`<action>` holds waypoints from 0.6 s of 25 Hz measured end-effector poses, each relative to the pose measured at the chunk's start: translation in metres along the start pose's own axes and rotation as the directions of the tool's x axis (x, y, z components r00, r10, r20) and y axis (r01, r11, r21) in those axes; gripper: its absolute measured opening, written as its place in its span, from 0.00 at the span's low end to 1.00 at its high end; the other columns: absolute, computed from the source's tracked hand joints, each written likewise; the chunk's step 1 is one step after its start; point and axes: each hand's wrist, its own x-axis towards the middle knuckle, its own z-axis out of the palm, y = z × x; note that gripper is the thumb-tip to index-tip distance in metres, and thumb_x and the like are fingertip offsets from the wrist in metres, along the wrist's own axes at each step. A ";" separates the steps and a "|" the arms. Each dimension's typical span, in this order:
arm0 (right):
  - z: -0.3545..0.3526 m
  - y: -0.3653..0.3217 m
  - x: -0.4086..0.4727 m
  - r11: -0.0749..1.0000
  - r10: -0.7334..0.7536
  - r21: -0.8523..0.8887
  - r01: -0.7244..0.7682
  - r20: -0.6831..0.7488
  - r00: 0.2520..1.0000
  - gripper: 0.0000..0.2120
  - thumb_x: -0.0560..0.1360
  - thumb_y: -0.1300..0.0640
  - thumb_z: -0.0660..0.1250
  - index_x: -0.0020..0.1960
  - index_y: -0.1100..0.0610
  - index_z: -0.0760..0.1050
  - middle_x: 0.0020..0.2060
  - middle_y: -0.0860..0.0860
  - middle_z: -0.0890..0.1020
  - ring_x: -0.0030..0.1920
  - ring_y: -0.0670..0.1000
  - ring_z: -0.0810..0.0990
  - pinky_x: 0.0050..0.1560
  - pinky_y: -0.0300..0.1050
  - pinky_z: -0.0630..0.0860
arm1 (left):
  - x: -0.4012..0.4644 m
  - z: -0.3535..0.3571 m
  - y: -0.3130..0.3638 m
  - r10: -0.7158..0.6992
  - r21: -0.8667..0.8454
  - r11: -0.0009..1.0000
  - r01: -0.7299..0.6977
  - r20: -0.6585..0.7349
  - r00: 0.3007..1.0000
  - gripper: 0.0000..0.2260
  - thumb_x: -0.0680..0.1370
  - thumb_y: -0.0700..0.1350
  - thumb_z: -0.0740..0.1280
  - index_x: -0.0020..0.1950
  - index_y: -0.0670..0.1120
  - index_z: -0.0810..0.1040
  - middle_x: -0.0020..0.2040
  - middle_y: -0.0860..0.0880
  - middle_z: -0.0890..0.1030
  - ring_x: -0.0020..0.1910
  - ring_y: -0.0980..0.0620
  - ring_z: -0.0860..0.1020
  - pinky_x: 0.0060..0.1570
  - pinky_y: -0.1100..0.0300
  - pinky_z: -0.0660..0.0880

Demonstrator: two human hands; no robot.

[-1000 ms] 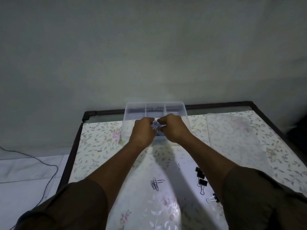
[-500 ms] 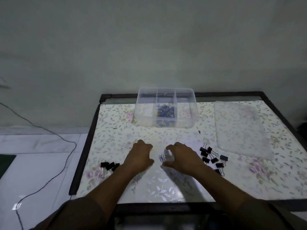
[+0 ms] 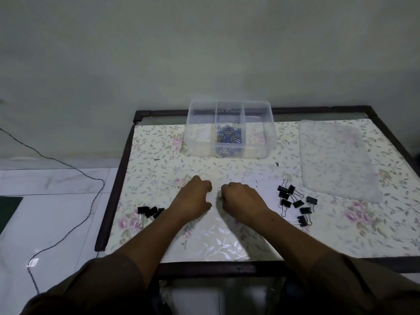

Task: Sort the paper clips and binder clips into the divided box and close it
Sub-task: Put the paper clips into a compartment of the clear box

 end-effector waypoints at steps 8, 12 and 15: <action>-0.002 0.006 0.005 0.994 0.005 0.111 -0.010 0.048 0.999 0.03 0.78 0.59 0.63 0.46 0.56 0.71 0.46 0.54 0.75 0.43 0.57 0.74 0.41 0.48 0.67 | -0.002 0.010 0.003 0.039 0.193 0.981 -0.027 -0.060 0.997 0.20 0.74 0.48 0.72 0.62 0.44 0.72 0.63 0.44 0.71 0.60 0.43 0.70 0.54 0.48 0.76; 0.000 0.012 0.008 0.979 0.032 0.201 -0.034 0.015 0.999 0.04 0.78 0.61 0.63 0.48 0.59 0.76 0.47 0.57 0.81 0.45 0.58 0.80 0.44 0.51 0.77 | -0.001 0.011 0.000 0.054 0.168 0.985 -0.041 -0.073 0.996 0.20 0.74 0.48 0.72 0.64 0.47 0.73 0.65 0.45 0.71 0.62 0.44 0.70 0.54 0.48 0.76; -0.011 0.024 0.009 0.918 0.136 0.373 -0.132 0.017 0.991 0.05 0.76 0.63 0.66 0.45 0.61 0.81 0.41 0.56 0.85 0.42 0.55 0.83 0.46 0.50 0.81 | 0.005 0.010 0.000 0.157 0.122 0.982 -0.145 -0.091 0.983 0.20 0.77 0.44 0.68 0.69 0.52 0.74 0.65 0.48 0.73 0.62 0.45 0.72 0.53 0.50 0.75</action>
